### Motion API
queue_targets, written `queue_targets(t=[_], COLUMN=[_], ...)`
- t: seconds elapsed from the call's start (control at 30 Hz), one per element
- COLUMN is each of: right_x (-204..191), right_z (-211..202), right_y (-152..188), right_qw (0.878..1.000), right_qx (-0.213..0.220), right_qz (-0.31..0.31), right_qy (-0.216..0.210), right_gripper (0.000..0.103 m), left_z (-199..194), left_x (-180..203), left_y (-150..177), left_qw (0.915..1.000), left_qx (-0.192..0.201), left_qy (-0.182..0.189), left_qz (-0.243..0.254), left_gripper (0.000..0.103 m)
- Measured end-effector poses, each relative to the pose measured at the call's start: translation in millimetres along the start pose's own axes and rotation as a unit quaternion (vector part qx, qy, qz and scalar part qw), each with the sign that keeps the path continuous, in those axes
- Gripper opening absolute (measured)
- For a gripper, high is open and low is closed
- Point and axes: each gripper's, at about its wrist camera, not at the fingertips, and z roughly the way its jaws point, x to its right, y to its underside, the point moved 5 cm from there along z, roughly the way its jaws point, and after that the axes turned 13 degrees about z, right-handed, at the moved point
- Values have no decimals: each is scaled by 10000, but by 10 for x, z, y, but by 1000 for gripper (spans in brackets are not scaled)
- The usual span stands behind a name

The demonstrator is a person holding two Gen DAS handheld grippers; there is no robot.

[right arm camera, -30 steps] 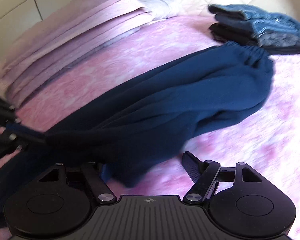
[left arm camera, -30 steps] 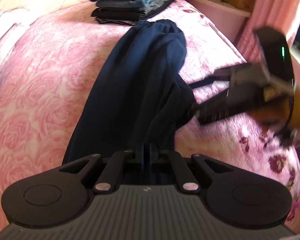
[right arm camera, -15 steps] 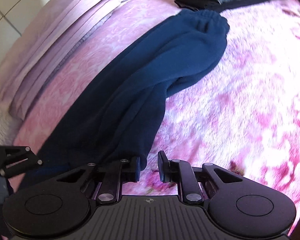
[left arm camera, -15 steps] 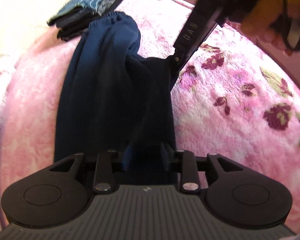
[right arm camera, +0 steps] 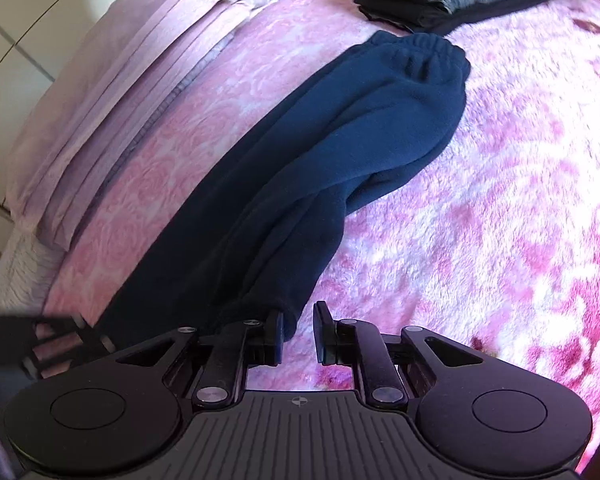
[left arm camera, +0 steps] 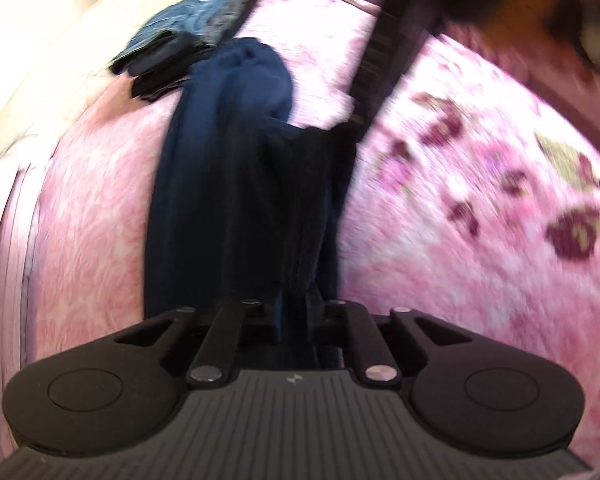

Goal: Fold clothes
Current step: 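Grasp the folded sweatpants edge with the right gripper and smooth it flat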

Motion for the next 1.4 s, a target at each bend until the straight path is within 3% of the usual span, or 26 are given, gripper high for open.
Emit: queue_targets(t=[0.1, 0.13, 0.17, 0.2, 0.23, 0.37, 0.47, 0.5, 0.53, 0.63, 0.77, 0.83, 1.0, 1.1, 1.13, 1.17, 1.27, 1.4], right_x=[-10, -33, -60, -92, -119, -187, -177, -170, -145, -30, -111, -64, 80, 224, 284, 336, 431, 450], right_z=[38, 57, 86, 126, 171, 383, 504, 539, 541, 413, 241, 311, 299, 236, 192, 142, -70, -321], right_y=[104, 140, 172, 200, 221, 241, 188, 168, 140, 45, 68, 50, 4, 54, 75, 96, 158, 135], right_qw=[9999, 9998, 9998, 9998, 9997, 9993, 9986, 9983, 9986, 9998, 9868, 9795, 9891, 9932, 9945, 9951, 9930, 9923], right_qx=[-50, -35, -14, 13, 57, 334, 493, 541, 493, -13, -624, -929, -966, -879, -842, -819, -722, -621], right_qz=[44, 75, 91, 89, 90, 54, -111, -171, -179, -173, -1399, -1687, -1043, -602, -469, -387, -575, -682], right_qy=[-128, -169, -194, -199, -198, -176, -127, -107, -82, 50, 516, 584, 379, 467, 411, 394, 732, 828], right_gripper=[15, 20, 29, 59, 75, 75, 74, 52, 14, 12, 11, 11, 12, 12, 12, 12, 12, 12], left_z=[-48, -51, -51, -49, -46, -50, -89, -101, -109, -96, 31, 108, 143, 109, 88, 62, -56, -322], left_x=[-222, -283, -336, -384, -417, -444, -424, -419, -401, -189, 248, 424, 668, 823, 868, 892, 872, 647], left_y=[44, 58, 70, 74, 70, 67, 82, 89, 92, 54, 3, -3, -38, -64, -66, -58, -5, 220], left_qw=[9998, 9997, 9997, 9997, 9996, 9996, 9997, 9997, 9997, 9994, 9969, 9956, 9951, 9935, 9932, 9938, 9976, 9978], left_qx=[28, 27, 28, 30, 37, 78, 126, 134, 140, 194, 138, 91, 33, 4, -7, -34, -124, -262], left_qy=[82, 88, 84, 89, 105, 127, -6, -63, -130, -222, -249, -247, -277, -251, -242, -229, -171, -158], left_qz=[-201, -232, -237, -244, -250, -234, -217, -212, -177, 158, 729, 902, 944, 1109, 1135, 1086, 658, -593], left_gripper=[6, 6, 6, 6, 6, 6, 6, 6, 6, 6, 6, 7, 7, 13, 20, 24, 25, 25])
